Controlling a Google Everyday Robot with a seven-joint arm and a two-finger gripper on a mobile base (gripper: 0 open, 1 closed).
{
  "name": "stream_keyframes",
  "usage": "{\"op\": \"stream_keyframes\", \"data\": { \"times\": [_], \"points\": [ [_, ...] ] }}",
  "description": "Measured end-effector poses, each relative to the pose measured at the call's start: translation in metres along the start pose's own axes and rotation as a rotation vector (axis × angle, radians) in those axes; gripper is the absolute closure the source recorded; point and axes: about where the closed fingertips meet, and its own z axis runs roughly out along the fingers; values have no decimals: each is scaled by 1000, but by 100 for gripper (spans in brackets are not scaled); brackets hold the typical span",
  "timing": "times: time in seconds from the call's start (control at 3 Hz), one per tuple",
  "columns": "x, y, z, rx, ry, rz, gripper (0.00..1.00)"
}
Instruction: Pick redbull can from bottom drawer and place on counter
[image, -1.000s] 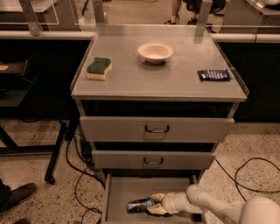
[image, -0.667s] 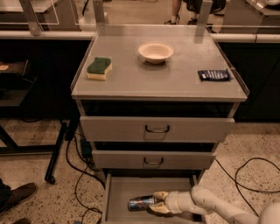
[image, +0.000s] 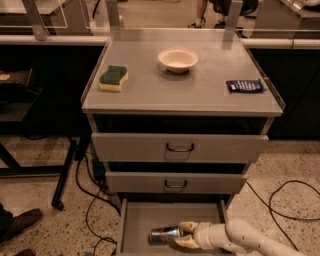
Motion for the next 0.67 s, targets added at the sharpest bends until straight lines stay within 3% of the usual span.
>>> {"op": "stream_keyframes", "data": {
  "times": [0.33,0.67],
  "points": [
    [-5,-6,-3,14,-19,6,100],
    [-22,-11,-26,65,-54,3,100]
  ]
}}
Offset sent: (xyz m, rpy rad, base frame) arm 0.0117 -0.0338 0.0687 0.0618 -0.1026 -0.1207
